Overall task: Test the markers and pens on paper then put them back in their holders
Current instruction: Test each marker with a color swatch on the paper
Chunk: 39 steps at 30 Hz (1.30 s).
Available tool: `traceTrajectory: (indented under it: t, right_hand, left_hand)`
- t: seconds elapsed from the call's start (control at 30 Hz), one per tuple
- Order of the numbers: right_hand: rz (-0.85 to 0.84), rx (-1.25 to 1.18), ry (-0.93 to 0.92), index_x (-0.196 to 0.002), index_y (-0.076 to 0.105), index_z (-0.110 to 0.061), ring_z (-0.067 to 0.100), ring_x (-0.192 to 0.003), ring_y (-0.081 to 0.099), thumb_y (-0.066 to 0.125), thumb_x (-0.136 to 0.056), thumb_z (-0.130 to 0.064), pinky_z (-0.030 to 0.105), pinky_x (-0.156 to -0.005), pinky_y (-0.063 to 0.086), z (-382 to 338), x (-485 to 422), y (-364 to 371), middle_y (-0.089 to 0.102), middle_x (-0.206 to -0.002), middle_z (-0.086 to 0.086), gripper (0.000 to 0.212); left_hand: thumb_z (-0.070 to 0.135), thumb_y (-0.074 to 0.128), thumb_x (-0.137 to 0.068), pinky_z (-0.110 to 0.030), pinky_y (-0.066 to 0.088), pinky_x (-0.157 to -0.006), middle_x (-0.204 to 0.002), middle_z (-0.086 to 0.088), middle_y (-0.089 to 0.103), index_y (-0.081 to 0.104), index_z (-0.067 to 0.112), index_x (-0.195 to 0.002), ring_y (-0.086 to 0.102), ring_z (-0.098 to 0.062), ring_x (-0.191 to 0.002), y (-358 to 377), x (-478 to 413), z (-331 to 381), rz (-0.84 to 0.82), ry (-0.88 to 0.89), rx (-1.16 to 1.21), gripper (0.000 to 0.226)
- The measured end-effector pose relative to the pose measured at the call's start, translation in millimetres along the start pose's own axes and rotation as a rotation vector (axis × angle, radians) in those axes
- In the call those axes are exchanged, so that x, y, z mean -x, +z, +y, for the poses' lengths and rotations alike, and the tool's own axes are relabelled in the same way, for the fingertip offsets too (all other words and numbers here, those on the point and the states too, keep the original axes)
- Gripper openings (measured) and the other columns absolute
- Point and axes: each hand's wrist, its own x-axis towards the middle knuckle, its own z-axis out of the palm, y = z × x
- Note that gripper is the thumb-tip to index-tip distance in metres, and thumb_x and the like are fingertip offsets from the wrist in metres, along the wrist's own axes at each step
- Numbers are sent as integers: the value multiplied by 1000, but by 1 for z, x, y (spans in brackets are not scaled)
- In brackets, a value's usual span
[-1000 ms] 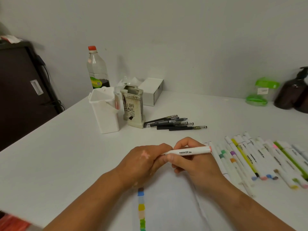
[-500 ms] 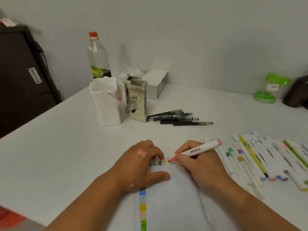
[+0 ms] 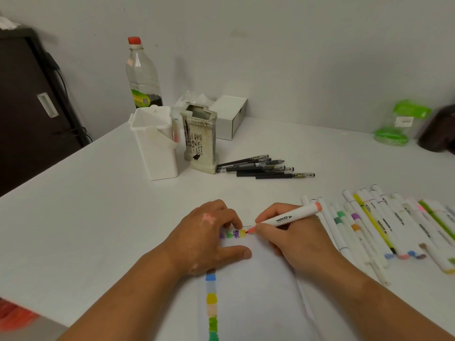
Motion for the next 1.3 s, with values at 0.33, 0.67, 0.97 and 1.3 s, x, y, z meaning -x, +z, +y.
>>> traceTrajectory:
  t: [0.33,0.67,0.97,1.3]
  right_hand:
    - [7,8,12,-76,73,-31,6,-45,56,80,-80,-23,16,-43,40,-1,1,-1,66,-55,-5,12]
    - [20,12,20,-79,71,-33,6,-45,58,77,-83,-23,16,-45,43,0,0,-1,66,-56,-6,13]
    - [33,64,20,-78,70,-34,5,-48,57,78,-81,-26,22,-47,45,3,-1,0,66,-58,-7,11]
    - [6,17,-11,-79,71,-33,5,-46,58,77,-85,-23,13,-43,41,0,2,-1,66,-56,-8,13]
  left_hand:
    - [75,64,-73,-21,49,-77,-97,20,51,62,41,-107,50,-2,-87,1,-1,0,-18,-17,-13,48]
    - [76,64,-72,-21,49,-76,-98,19,51,61,42,-107,51,-3,-87,1,-1,-1,-17,-22,-14,49]
    - [76,65,-73,-23,49,-78,-97,19,52,62,42,-106,52,-5,-88,1,0,-1,-10,-15,-7,48]
    - [78,63,-72,-21,50,-76,-97,20,51,61,42,-106,51,-2,-87,2,-1,-2,-12,-12,-12,49]
